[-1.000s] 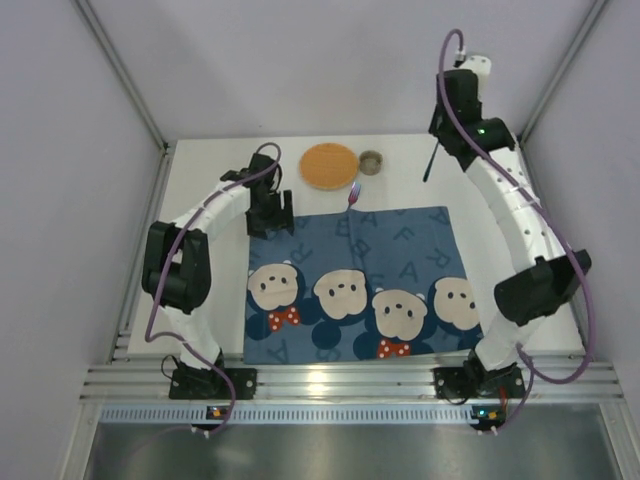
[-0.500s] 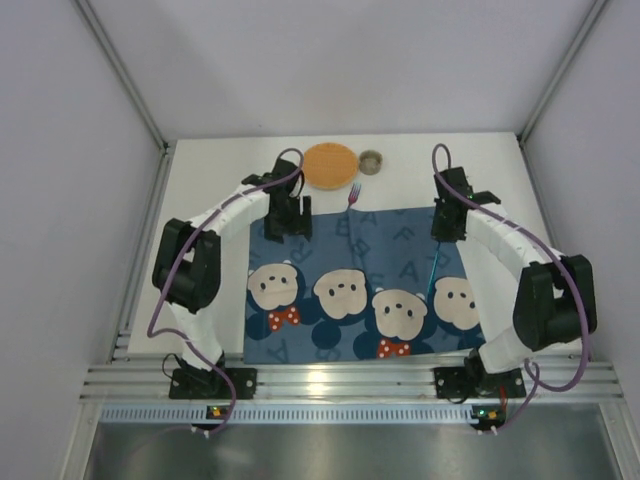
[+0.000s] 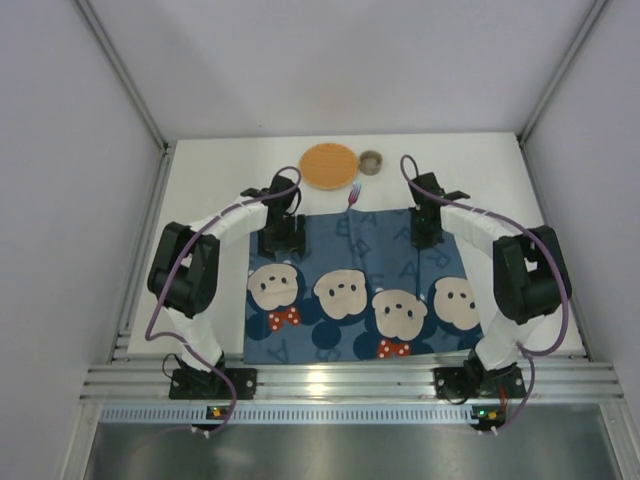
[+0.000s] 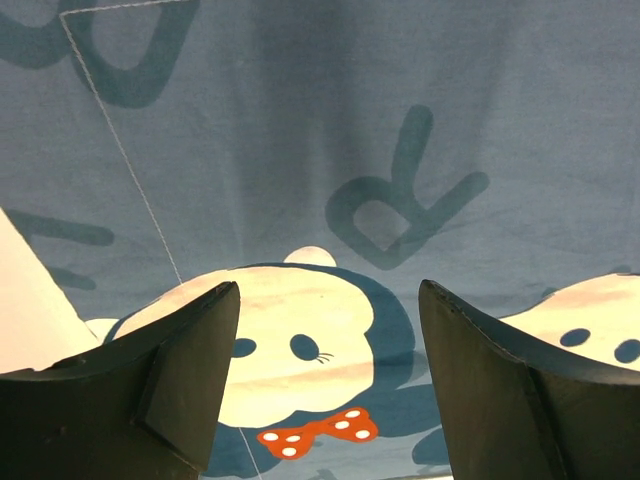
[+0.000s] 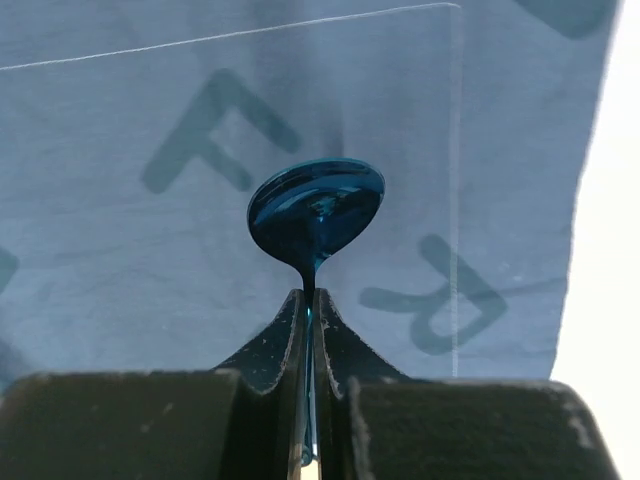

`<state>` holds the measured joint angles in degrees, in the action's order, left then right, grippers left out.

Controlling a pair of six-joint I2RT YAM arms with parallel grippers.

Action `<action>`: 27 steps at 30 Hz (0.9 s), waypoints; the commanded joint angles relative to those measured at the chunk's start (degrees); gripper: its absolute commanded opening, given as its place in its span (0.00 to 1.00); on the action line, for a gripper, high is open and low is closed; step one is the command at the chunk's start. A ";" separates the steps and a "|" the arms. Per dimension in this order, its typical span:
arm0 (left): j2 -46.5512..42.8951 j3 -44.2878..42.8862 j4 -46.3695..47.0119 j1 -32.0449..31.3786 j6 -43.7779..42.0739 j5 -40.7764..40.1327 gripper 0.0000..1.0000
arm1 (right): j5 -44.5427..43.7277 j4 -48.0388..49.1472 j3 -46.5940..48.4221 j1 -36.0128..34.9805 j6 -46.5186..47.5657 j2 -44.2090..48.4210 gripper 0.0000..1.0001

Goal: Set the dinner table for one person

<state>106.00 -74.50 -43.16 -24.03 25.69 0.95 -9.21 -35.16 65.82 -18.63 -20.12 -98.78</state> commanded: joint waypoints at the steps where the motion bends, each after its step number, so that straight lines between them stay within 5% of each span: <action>1: -2.90 0.23 2.02 0.21 -0.73 -2.44 0.78 | -1.68 -0.34 3.35 -3.50 2.10 -0.45 0.00; 15: -0.79 -2.31 2.11 0.39 -2.31 -2.62 0.78 | 0.42 -2.19 -5.88 -6.15 -1.85 4.47 0.02; 16: -0.44 -2.58 1.94 0.39 -2.49 -2.71 0.78 | 0.51 -2.28 -5.97 -6.41 -2.46 4.56 0.11; 17: -0.35 -2.84 1.76 0.39 -2.66 -2.88 0.78 | 0.42 -2.98 -5.97 -6.33 -2.56 4.74 0.35; 20: 0.35 -3.90 1.50 0.56 -2.93 -2.88 0.79 | -1.85 -5.08 -4.75 -6.33 -2.73 6.93 0.59; 27: 2.28 -5.74 1.32 1.09 -3.81 -3.06 0.79 | -6.34 -7.56 0.79 -4.40 -1.59 12.47 0.65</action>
<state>107.13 -78.08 -42.41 -23.46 22.96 -1.28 -12.38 -42.06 62.13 -24.18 -22.13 -90.30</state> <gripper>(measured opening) 0.785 0.653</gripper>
